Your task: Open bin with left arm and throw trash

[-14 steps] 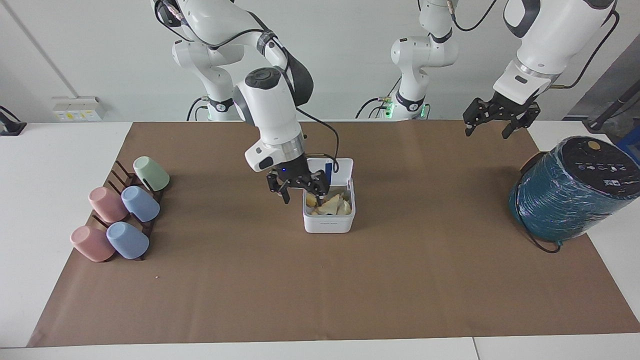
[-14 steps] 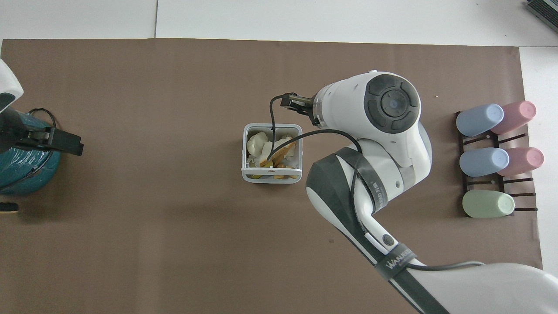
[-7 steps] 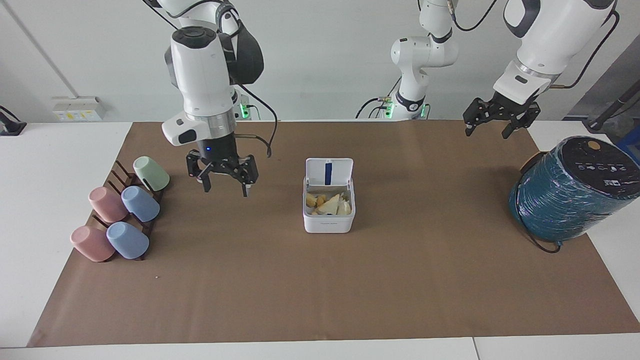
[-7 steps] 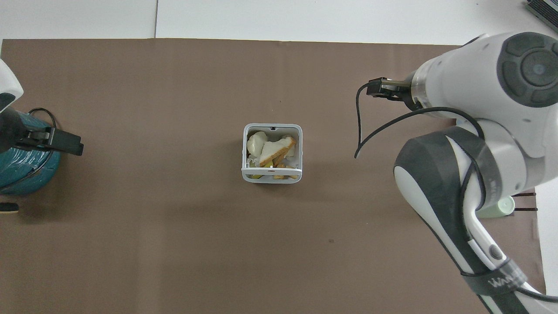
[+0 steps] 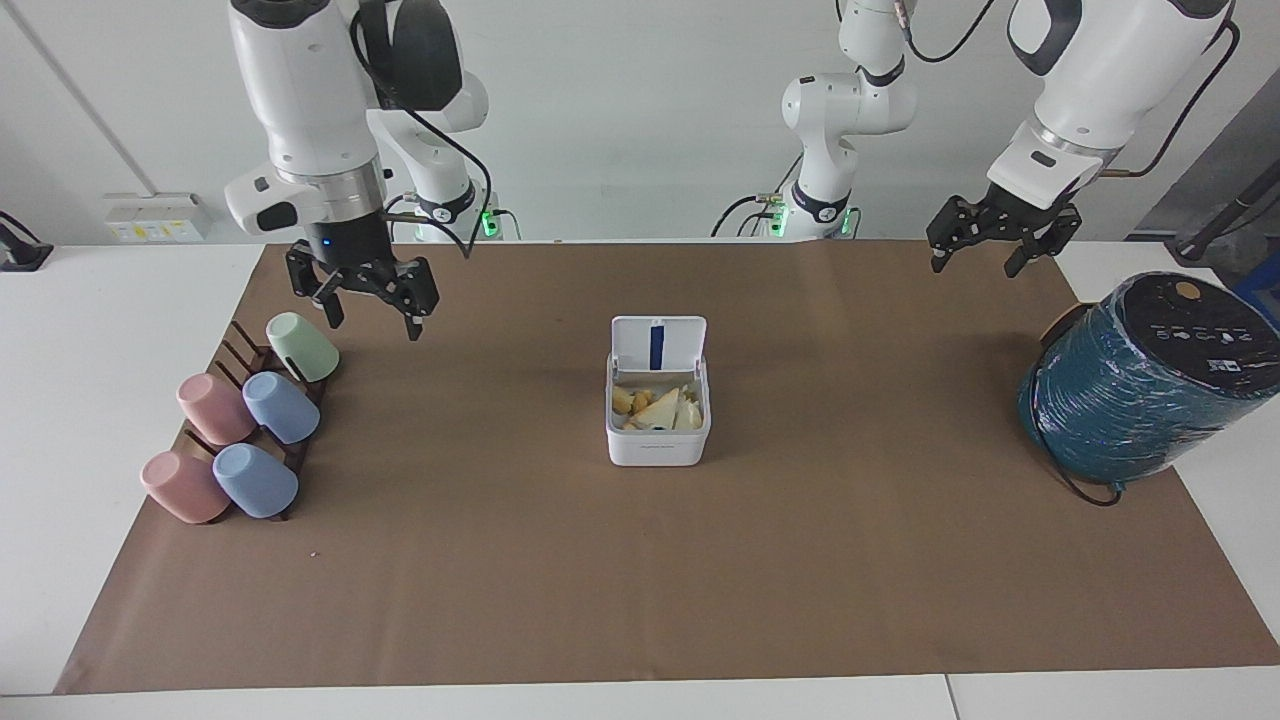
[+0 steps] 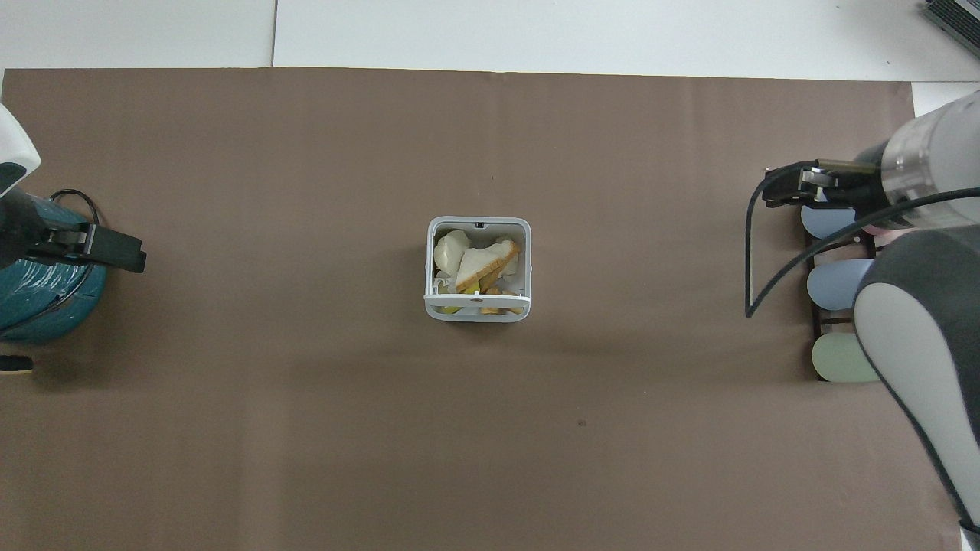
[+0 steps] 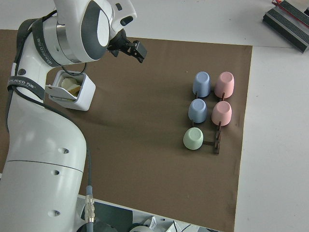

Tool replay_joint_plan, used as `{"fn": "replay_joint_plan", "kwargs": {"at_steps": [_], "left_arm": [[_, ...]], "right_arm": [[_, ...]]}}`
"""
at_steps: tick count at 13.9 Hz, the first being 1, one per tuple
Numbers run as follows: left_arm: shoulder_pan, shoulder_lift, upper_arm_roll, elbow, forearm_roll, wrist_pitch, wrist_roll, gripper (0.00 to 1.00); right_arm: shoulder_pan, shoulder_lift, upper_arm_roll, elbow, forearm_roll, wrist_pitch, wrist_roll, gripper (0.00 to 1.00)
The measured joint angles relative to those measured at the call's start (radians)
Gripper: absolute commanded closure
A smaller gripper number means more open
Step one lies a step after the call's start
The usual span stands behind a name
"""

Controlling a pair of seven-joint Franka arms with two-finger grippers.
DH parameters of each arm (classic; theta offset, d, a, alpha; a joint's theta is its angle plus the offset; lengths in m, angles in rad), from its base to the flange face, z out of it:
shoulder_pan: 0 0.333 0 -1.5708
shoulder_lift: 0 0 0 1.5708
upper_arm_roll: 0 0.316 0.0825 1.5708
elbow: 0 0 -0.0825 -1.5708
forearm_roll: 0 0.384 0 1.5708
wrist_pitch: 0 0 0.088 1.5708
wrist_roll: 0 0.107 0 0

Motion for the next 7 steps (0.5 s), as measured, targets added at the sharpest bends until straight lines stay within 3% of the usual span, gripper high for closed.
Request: {"fn": "replay_joint_plan", "kwargs": {"at_steps": [7], "left_arm": [[0.000,0.000,0.000,0.000,0.000,0.000,0.000,0.00]], "right_arm": [[-0.043,-0.073,-0.100,0.034,0.024,-0.225,-0.168,0.00]]}}
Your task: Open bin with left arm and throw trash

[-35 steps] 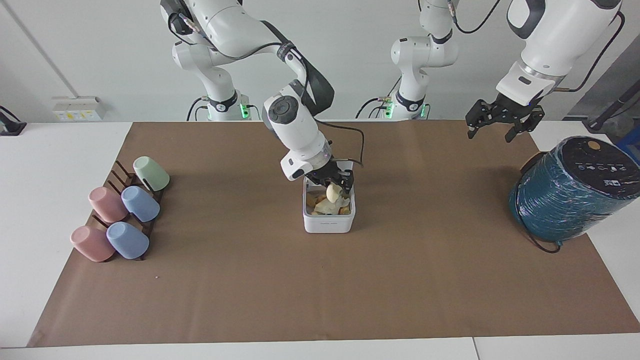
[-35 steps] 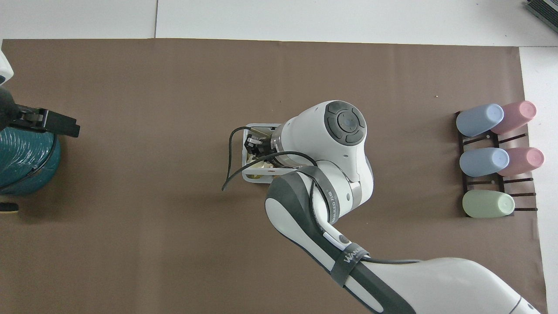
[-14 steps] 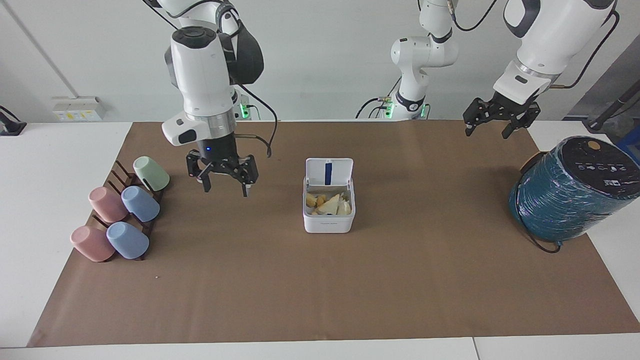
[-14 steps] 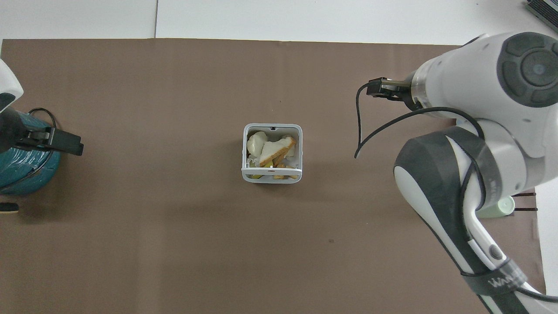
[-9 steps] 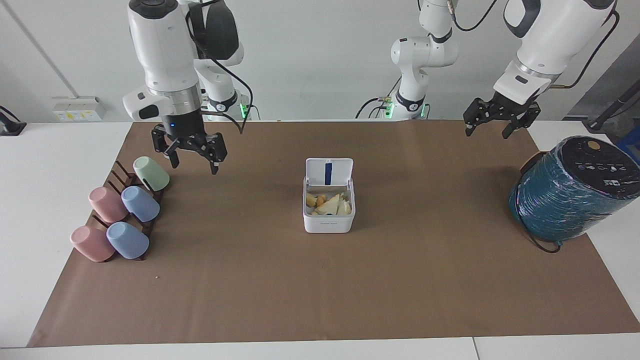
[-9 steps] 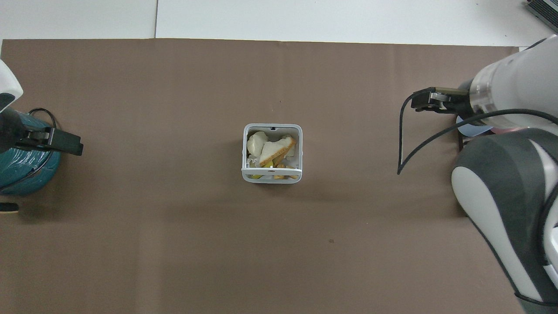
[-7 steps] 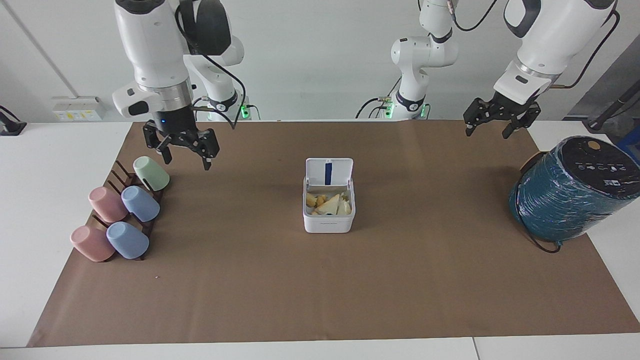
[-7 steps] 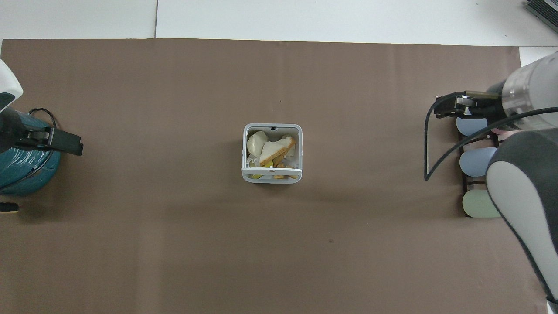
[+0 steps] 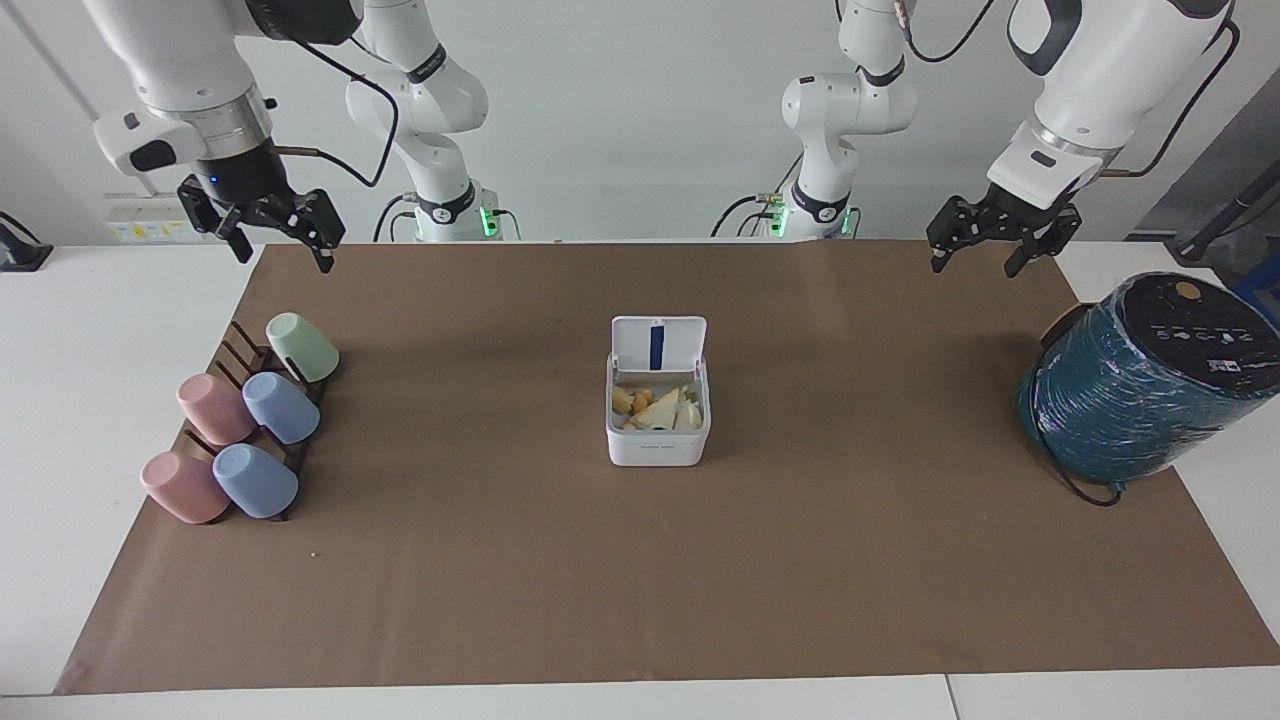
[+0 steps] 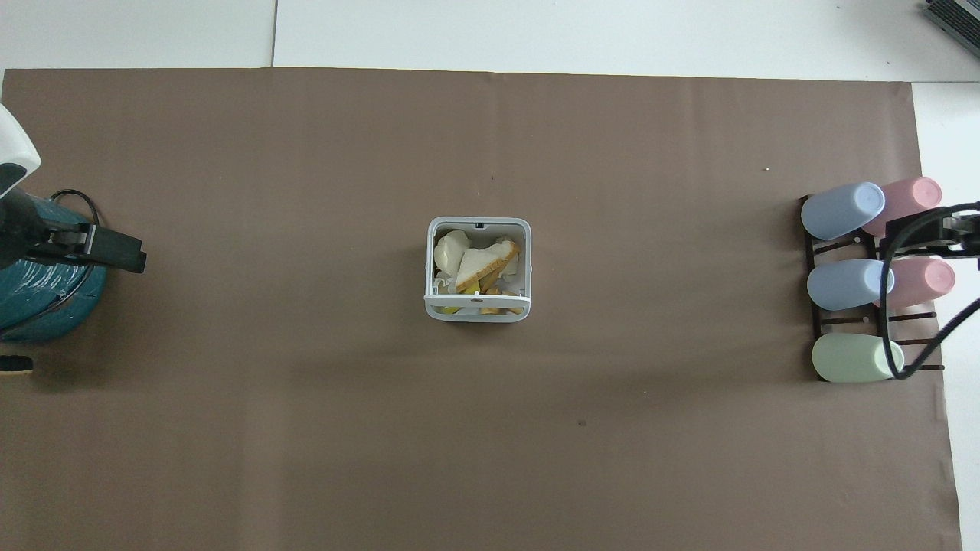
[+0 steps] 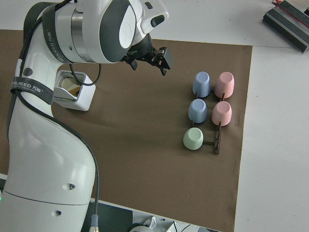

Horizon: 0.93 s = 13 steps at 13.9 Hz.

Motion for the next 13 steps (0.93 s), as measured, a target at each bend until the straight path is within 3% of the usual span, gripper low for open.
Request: {"fn": "replay_joint_plan", "kwargs": {"at_steps": [3,13], "left_arm": [[0.000,0.000,0.000,0.000,0.000,0.000,0.000,0.00],[0.001,0.000,0.003,0.000,0.000,0.000,-0.002,0.00]], "right_arm": [[0.000,-0.032,-0.034,-0.029,0.005,-0.001,-0.011,0.00],[0.015,-0.034,-0.019,-0.032,0.032,0.007,-0.011,0.00]]}}
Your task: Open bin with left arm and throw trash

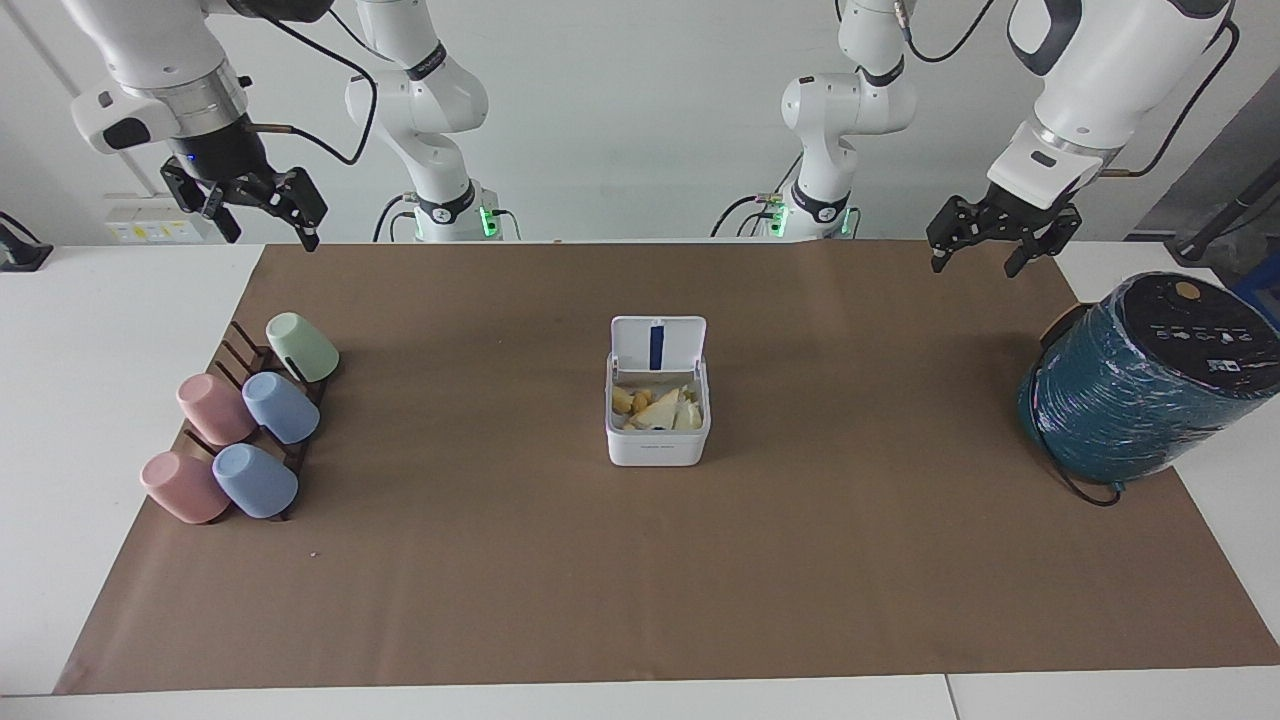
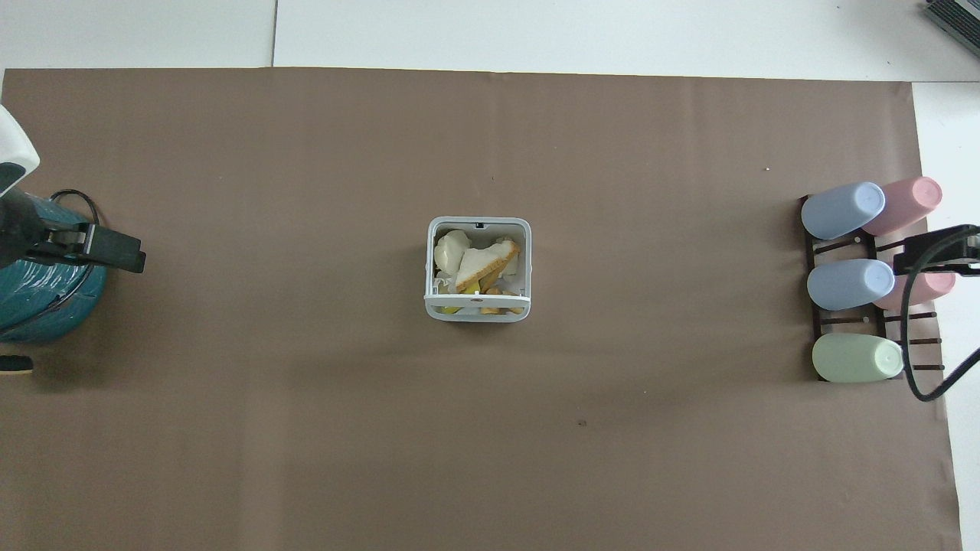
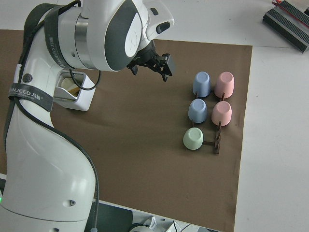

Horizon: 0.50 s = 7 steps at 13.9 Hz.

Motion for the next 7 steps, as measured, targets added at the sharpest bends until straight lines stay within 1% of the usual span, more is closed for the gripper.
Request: {"fn": "replay_joint_plan", "kwargs": {"at_steps": [7], "left_arm": [[0.002,0.000,0.002,0.000,0.000,0.000,-0.001,0.00]], "right_arm": [[0.001,0.000,0.006,-0.008,0.003,-0.001,0.000,0.00]]}}
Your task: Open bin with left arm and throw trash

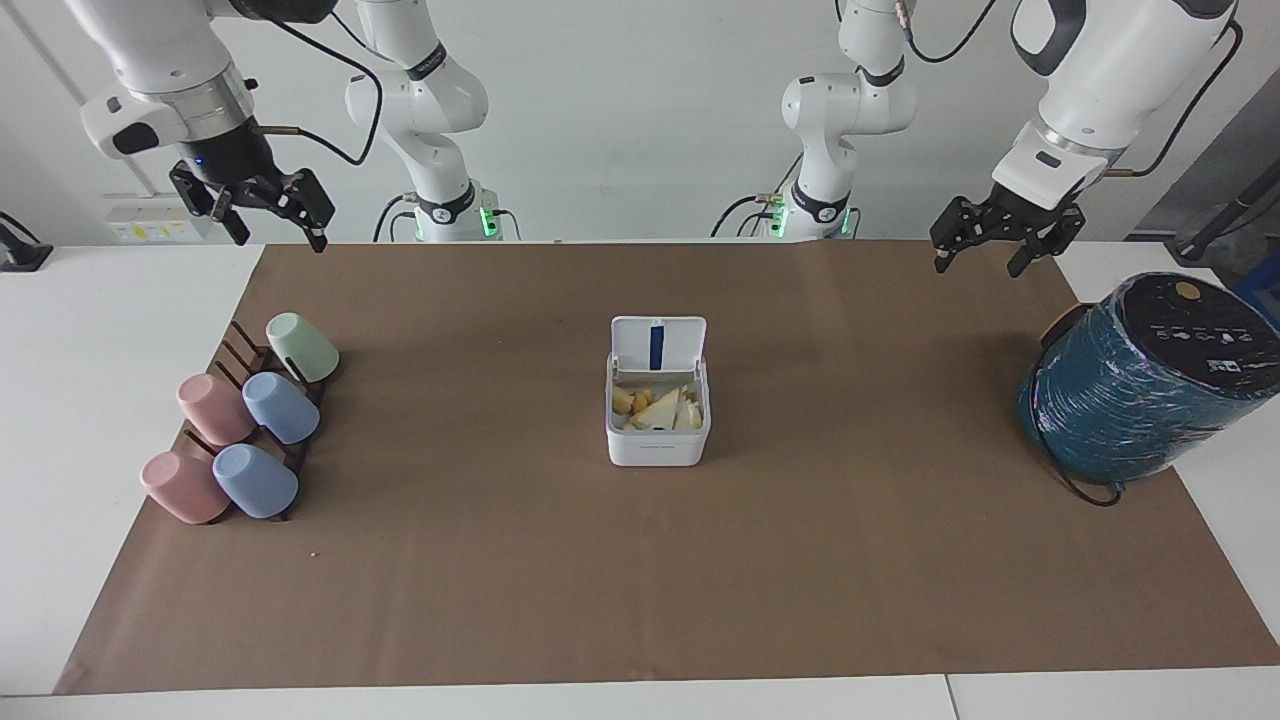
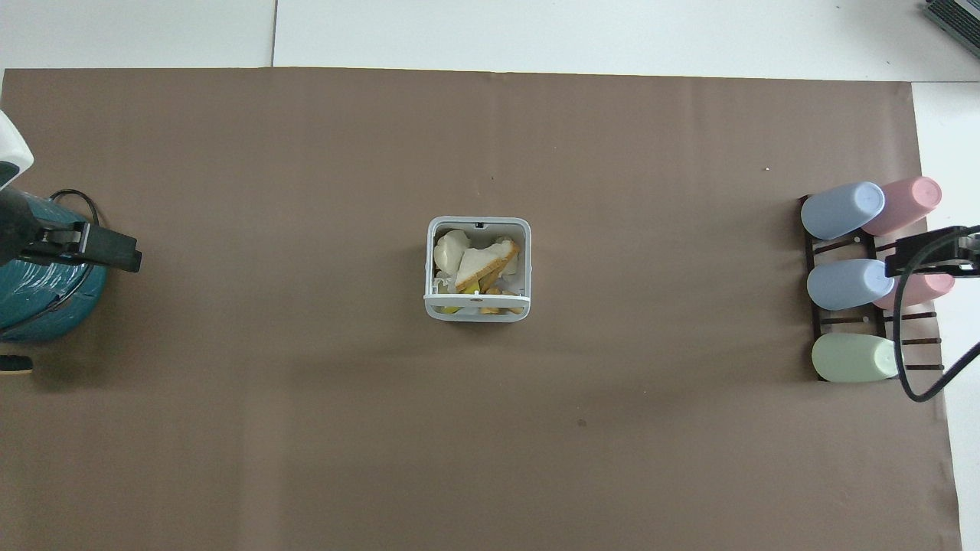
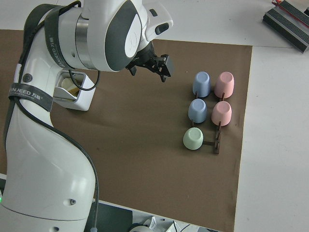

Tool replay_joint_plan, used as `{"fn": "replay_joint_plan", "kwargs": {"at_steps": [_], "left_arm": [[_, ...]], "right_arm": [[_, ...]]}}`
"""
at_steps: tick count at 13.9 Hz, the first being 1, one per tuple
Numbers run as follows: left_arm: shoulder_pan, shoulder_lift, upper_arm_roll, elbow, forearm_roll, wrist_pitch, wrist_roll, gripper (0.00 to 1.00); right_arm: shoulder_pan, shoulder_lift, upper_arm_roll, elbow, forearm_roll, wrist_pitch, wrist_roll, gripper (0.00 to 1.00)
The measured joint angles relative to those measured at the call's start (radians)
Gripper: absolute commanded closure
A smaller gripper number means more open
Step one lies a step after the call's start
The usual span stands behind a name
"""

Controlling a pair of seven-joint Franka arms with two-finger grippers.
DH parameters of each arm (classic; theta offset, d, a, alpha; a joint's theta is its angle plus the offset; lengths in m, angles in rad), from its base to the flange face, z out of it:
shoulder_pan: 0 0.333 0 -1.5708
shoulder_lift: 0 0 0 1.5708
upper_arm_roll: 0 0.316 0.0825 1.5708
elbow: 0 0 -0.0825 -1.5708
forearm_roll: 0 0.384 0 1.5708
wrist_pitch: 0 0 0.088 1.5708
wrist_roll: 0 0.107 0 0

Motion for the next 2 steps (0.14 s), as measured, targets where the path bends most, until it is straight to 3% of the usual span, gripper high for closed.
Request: {"fn": "replay_joint_plan", "kwargs": {"at_steps": [2], "left_arm": [[0.000,0.000,0.000,-0.001,0.000,0.000,0.000,0.00]], "right_arm": [[0.000,0.000,0.015,-0.001,0.000,0.000,0.000,0.00]]}}
